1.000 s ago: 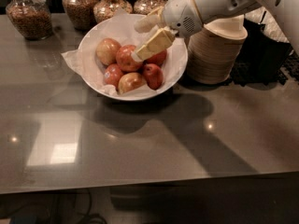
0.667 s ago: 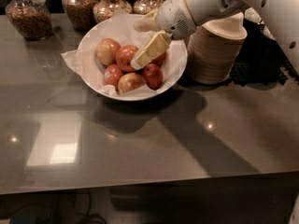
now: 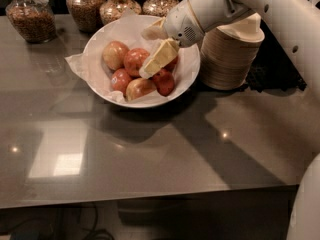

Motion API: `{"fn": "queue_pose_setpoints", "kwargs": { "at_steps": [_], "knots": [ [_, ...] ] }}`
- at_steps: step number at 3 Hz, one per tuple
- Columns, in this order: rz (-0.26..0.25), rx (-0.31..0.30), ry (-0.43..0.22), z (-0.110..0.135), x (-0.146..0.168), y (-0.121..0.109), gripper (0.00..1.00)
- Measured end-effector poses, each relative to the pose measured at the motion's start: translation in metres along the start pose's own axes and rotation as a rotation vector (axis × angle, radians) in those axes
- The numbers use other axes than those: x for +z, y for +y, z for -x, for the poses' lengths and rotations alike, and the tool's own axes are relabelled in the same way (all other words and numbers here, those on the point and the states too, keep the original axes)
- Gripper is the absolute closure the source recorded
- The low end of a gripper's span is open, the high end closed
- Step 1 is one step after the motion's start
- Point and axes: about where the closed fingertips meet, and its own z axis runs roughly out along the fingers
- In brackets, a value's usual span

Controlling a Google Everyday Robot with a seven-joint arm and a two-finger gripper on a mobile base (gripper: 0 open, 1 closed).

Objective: Pick apple from white bowl

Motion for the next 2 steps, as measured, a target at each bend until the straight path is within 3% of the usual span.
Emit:
{"fn": "queue_pose_setpoints", "kwargs": {
  "at_steps": [2],
  "knots": [
    [0.067, 0.028, -0.018, -0.007, 0.023, -0.005, 0.22]
  ]
}}
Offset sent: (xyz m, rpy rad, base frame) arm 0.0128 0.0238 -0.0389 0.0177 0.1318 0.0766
